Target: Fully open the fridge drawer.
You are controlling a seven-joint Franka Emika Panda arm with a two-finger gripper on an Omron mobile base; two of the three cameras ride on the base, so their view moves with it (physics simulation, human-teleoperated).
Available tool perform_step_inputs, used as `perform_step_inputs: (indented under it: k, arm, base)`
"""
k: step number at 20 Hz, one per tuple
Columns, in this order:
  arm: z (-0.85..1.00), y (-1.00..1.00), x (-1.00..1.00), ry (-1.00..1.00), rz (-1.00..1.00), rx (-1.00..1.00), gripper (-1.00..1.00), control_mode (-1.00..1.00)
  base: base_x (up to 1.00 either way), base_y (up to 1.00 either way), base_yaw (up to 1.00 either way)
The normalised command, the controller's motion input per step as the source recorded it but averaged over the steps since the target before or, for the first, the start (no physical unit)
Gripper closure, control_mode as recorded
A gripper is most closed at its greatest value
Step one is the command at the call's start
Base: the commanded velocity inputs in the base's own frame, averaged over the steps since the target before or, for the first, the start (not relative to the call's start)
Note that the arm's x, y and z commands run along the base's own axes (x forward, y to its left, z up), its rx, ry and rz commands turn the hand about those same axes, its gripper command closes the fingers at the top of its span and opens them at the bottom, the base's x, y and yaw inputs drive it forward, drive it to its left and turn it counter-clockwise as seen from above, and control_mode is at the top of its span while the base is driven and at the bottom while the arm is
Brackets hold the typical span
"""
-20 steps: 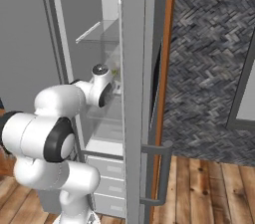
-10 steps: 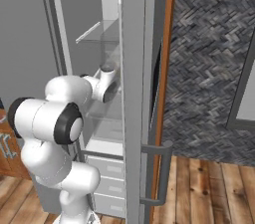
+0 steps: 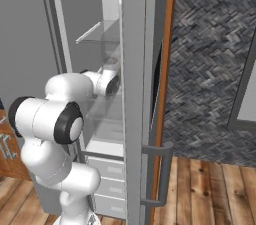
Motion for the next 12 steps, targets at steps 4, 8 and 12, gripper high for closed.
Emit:
perform_step_inputs:
  k: [4,8,12]
  arm:
    - [-0.87,0.0,-0.94,0.15,-0.02,0.0,-1.0,-1.0]
    - [-0.92,0.0,-1.0,0.1,0.0,0.0,-1.0,-1.0]
    - [-0.98,0.0,-1.0,0.06,0.0,0.0,-1.0,-1.0]
  base:
    - [0.0,0.0,0.0]
    - [0.0,0.0,0.0]
    - [0.0,0.0,0.0]
